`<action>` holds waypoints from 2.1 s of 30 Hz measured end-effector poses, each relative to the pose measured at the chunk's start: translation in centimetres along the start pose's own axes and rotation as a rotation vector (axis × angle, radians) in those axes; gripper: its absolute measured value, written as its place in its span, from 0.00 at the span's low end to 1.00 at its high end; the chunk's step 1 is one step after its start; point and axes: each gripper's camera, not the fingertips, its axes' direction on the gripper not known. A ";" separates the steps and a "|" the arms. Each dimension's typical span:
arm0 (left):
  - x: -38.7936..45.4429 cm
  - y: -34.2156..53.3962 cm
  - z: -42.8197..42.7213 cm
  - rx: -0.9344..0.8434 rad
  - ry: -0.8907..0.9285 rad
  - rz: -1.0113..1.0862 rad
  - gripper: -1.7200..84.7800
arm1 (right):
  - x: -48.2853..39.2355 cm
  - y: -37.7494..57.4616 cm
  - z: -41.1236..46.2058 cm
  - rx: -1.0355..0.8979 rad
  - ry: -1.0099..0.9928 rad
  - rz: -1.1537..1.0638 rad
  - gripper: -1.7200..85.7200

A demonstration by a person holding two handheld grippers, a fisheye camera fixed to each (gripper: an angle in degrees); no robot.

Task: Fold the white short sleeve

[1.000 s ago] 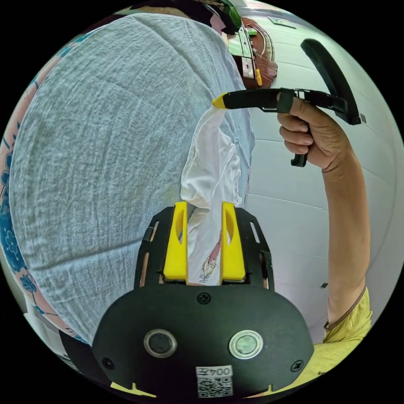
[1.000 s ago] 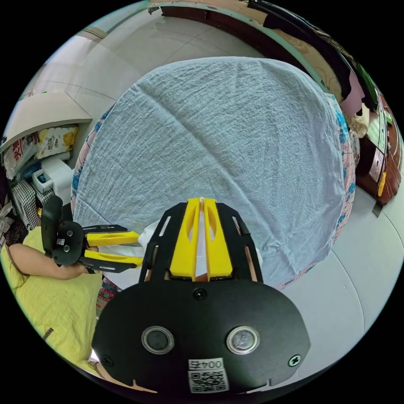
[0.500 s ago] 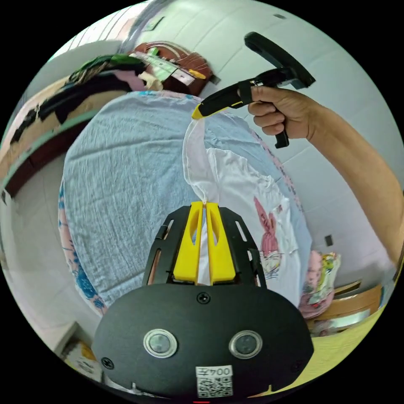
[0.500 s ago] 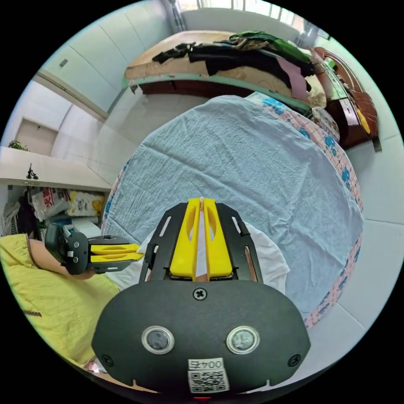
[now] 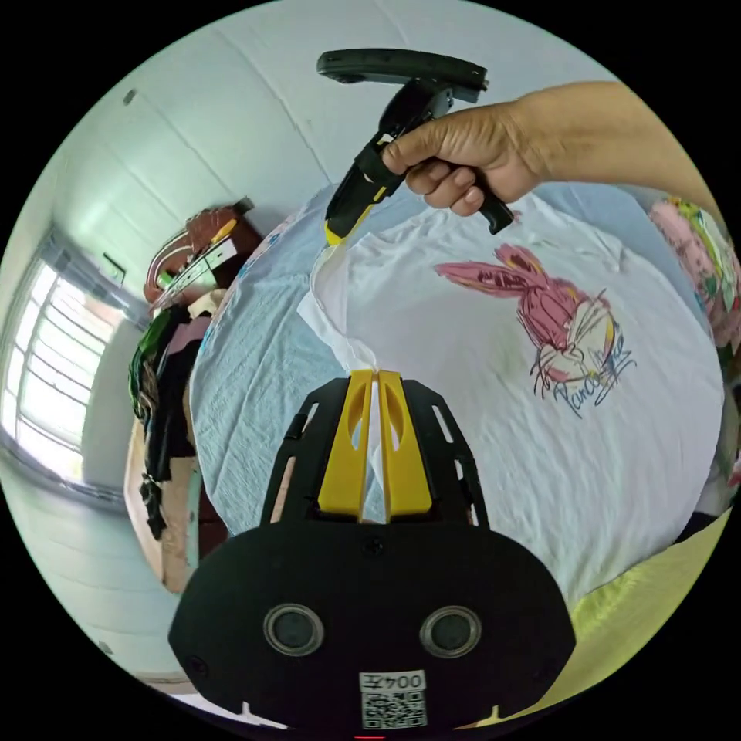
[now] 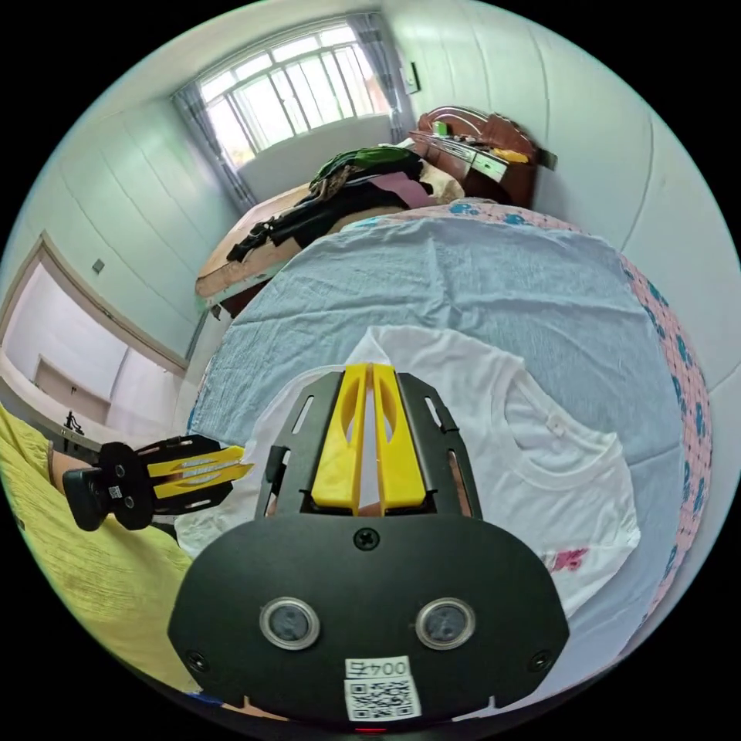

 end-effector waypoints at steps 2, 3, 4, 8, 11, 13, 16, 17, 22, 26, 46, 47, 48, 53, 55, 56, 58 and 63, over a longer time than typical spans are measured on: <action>4.6 -1.4 0.6 -0.002 -0.064 0.129 0.04 | 2.6 2.3 -0.1 -0.014 0.020 0.055 0.02; 5.7 -1.7 0.8 -0.005 -0.080 0.166 0.04 | 3.1 2.8 -0.1 -0.020 0.026 0.064 0.02; 7.9 -2.2 1.4 -0.016 -0.104 0.238 0.04 | 4.1 3.6 0.0 -0.030 0.033 0.071 0.02; 14.4 -3.3 3.1 -0.043 -0.143 0.471 0.04 | 7.0 5.4 1.1 -0.125 0.064 0.064 0.03; 17.3 -3.8 4.3 -0.070 -0.148 0.594 0.04 | 8.4 5.9 1.2 -0.160 0.077 0.040 0.05; 18.5 -4.2 4.9 -0.086 -0.152 0.646 0.05 | 9.6 5.7 0.5 -0.153 0.027 0.068 0.07; 19.2 -4.9 4.9 -0.094 -0.108 0.681 0.06 | 10.8 5.0 -1.0 -0.172 -0.007 0.087 0.12; 19.3 -5.1 4.7 -0.098 -0.084 0.685 0.07 | 11.1 4.8 -1.8 -0.180 0.004 0.082 0.14; 18.5 -5.3 3.4 -0.105 -0.007 0.669 0.10 | 13.6 4.6 -5.5 -0.181 0.047 0.132 0.17; 14.5 -5.3 2.6 -0.038 0.201 0.396 0.09 | 16.8 2.0 -9.7 -0.034 -0.131 0.270 0.15; 6.2 -5.9 12.5 0.003 0.312 0.062 0.05 | 15.6 -22.9 3.6 -0.549 -0.015 0.286 0.08; 5.8 -5.8 12.7 0.009 0.309 0.065 0.05 | 15.7 -23.4 3.5 -0.522 -0.011 0.280 0.06; 5.6 -5.7 12.7 0.011 0.307 0.067 0.05 | 15.8 -23.6 3.5 -0.510 -0.014 0.279 0.06; 3.9 -5.2 13.1 0.037 0.281 0.067 0.05 | 15.6 -24.6 5.8 -0.481 -0.026 0.232 0.06; 3.1 -5.2 13.3 0.036 0.287 0.064 0.05 | 16.1 -24.8 5.6 -0.500 -0.063 0.237 0.07; 2.5 -5.2 13.5 0.037 0.296 0.057 0.05 | 16.2 -25.0 5.3 -0.513 -0.105 0.228 0.09; 1.5 -5.1 13.8 0.036 0.315 0.040 0.05 | 16.4 -25.4 4.3 -0.514 -0.173 0.215 0.14; -0.9 -5.2 14.3 0.025 0.351 0.010 0.06 | 17.1 -25.5 -1.1 -0.417 -0.214 0.193 0.18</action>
